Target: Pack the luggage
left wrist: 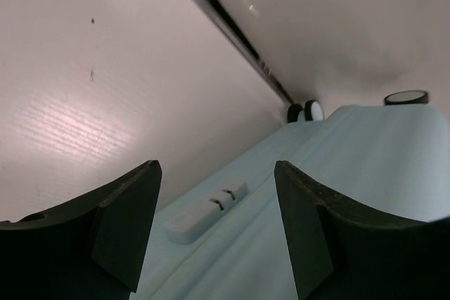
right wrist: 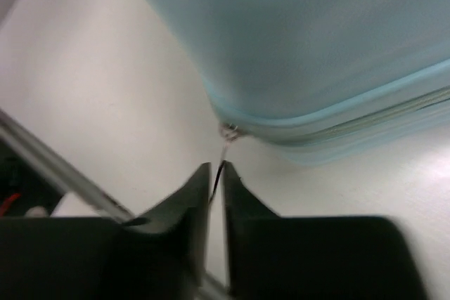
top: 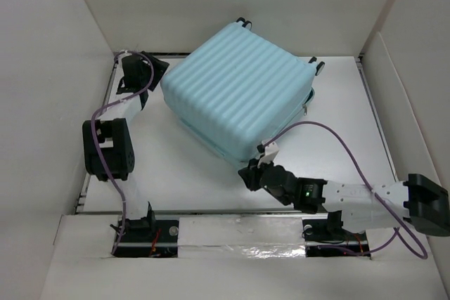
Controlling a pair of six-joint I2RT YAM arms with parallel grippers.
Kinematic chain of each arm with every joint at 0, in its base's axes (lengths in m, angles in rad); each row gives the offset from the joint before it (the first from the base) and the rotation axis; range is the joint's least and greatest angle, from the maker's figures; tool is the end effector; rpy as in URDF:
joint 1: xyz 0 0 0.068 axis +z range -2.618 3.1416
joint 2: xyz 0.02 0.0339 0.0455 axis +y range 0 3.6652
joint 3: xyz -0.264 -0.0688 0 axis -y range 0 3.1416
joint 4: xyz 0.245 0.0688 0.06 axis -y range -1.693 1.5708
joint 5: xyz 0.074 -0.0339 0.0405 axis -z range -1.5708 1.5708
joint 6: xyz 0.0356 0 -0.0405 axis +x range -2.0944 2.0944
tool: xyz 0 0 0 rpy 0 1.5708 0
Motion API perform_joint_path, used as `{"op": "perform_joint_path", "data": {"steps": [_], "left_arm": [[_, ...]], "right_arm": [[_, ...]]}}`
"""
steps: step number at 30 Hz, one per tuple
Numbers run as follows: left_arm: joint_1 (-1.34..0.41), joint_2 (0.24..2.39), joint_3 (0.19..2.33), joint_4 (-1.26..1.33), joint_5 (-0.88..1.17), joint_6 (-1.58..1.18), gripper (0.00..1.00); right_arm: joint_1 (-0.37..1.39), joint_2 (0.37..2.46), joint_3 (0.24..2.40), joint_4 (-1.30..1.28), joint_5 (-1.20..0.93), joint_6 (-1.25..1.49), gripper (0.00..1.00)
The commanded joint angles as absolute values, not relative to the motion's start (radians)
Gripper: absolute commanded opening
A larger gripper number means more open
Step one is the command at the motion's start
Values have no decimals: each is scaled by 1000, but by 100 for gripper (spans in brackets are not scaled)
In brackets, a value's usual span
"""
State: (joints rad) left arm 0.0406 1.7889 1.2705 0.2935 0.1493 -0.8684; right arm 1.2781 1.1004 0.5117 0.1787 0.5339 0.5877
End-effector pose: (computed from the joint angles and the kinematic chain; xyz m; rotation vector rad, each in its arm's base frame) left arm 0.4260 0.0120 0.2776 -0.7128 1.7099 -0.7194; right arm 0.0847 0.2182 0.2210 -0.3320 1.9607 0.7124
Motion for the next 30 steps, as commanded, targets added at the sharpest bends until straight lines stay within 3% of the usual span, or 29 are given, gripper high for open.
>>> {"op": "perform_joint_path", "data": {"steps": [1, 2, 5, 7, 10, 11, 14, 19, 23, 27, 30], "left_arm": [[38, 1805, 1341, 287, 251, -841, 63], [38, 1821, 1335, 299, 268, -842, 63], [38, 1835, 1327, 325, 273, -838, 63], [38, 1835, 1316, 345, 275, -842, 63], [38, 1821, 1258, 423, 288, -874, 63], [29, 1819, 1247, 432, 288, -876, 62], [6, 1813, 1241, 440, 262, -861, 61], [-40, 1780, 1160, 518, 264, -890, 58], [-63, 1672, 909, 693, 238, -974, 53], [-120, 1583, 727, 825, 178, -989, 52], [-158, 1511, 631, 857, 143, -971, 51]], "right_arm": [[1335, 1057, 531, 186, 413, 618, 32], [1335, 1043, 535, 116, 422, 630, 56], [1313, 947, 505, 7, 475, 653, 75], [1269, 890, 465, -60, 500, 678, 71], [1128, 781, 428, -135, 525, 724, 42], [1085, 732, 419, -165, 532, 738, 24], [878, 695, 397, -88, 493, 675, 11], [446, 857, 478, 86, 276, 509, 9], [269, 1067, 561, 251, 134, 446, 20], [225, 1311, 699, 302, -100, 391, 36], [253, 1457, 817, 308, -197, 356, 41]]}}
